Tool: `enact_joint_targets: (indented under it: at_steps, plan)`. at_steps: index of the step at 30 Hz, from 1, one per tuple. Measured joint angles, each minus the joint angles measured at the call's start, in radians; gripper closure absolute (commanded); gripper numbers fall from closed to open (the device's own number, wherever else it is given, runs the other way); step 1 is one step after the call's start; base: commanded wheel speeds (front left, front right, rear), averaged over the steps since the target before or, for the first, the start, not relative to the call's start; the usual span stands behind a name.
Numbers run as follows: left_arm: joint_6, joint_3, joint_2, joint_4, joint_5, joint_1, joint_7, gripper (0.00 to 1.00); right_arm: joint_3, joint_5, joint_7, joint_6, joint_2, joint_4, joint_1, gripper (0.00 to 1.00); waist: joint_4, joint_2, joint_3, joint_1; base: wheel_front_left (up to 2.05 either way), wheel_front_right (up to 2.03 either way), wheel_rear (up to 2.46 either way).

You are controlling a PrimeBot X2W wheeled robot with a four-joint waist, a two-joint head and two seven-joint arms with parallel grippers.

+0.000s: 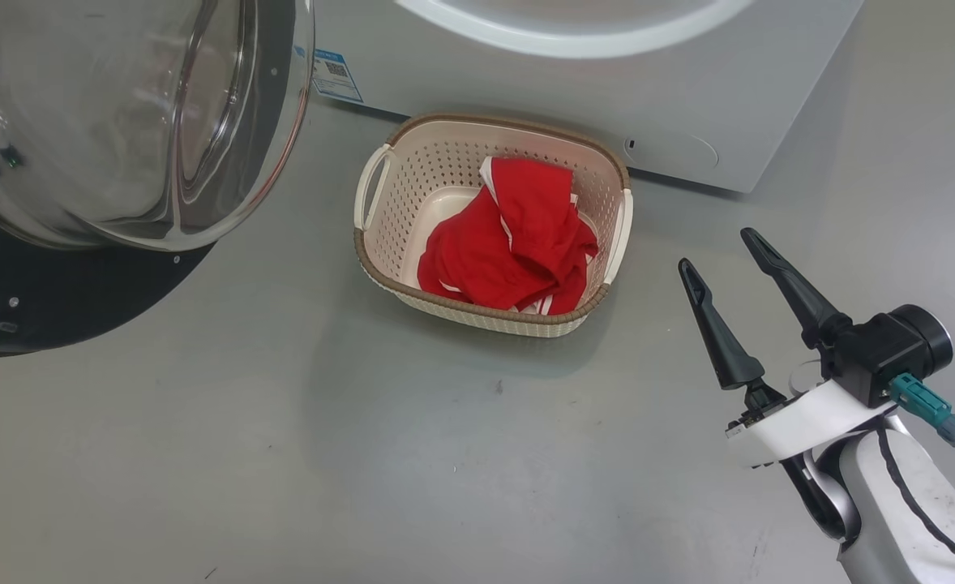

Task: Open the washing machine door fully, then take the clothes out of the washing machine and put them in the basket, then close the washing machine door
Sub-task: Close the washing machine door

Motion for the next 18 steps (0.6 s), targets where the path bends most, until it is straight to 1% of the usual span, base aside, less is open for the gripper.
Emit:
enact_joint_targets:
  at_steps: [3,6,13,18]
  plan:
    - [-0.011,-0.012,-0.001,0.000,0.006,0.011,0.021,1.00,0.001,0.000,-0.003,0.000,0.005,0.005,0.000,0.00,0.000,0.0000,-0.011,0.0000,0.00,0.00,0.00]
    - [-0.033,-0.028,-0.002,0.000,0.007,0.029,0.049,1.00,0.002,0.002,-0.003,0.000,0.009,0.016,0.000,0.00,-0.001,0.0000,-0.024,0.0000,0.00,0.00,0.00]
    - [-0.070,-0.058,-0.021,0.002,0.007,0.083,0.120,1.00,0.009,0.005,-0.008,0.000,0.031,0.035,0.000,0.00,-0.004,0.0000,-0.060,0.0000,0.00,0.00,0.00]
    - [-0.104,-0.072,-0.054,0.003,0.004,0.114,0.184,1.00,0.009,0.006,-0.011,0.000,0.038,0.056,0.006,0.00,-0.005,0.0000,-0.090,0.0000,0.00,0.00,0.00]
